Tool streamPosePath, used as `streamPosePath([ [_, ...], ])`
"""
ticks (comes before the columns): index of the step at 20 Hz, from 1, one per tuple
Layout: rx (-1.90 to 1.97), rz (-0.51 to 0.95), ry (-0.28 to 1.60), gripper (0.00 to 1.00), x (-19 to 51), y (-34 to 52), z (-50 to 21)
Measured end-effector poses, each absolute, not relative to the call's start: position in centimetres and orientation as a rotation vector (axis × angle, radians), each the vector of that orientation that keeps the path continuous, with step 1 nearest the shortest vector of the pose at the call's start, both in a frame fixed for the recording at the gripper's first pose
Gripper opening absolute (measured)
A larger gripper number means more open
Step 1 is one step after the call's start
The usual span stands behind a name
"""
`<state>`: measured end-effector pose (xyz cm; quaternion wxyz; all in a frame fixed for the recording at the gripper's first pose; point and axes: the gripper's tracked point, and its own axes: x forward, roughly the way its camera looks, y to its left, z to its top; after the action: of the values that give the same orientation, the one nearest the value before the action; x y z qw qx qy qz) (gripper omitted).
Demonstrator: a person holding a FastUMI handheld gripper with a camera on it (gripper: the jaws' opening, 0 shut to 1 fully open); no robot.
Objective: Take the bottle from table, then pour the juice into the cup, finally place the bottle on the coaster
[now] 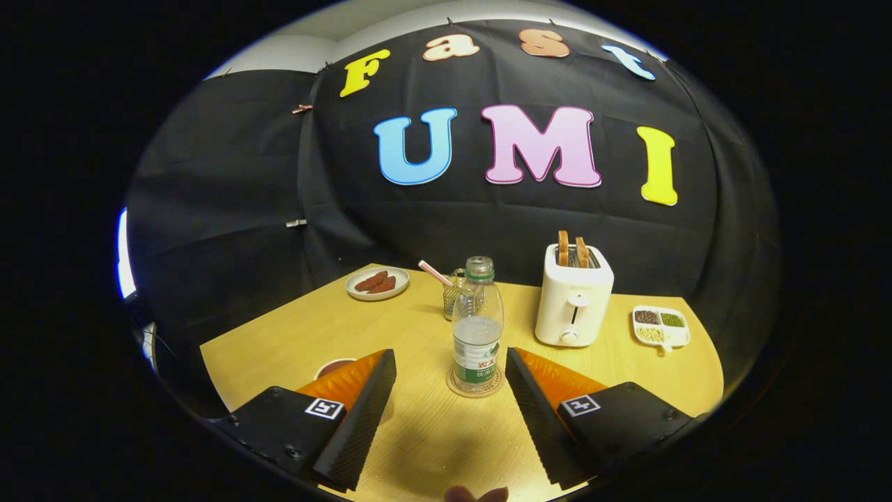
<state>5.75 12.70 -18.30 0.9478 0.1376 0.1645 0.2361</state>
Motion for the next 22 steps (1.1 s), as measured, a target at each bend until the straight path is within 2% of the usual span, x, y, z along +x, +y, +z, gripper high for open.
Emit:
streamPosePath([
  [12, 0.262, 0.407, 0.207, 0.96, 1.8, 6.8, -8.0],
  [22, 0.224, 0.272, 0.17, 0.96, -0.2, 1.8, -6.1],
])
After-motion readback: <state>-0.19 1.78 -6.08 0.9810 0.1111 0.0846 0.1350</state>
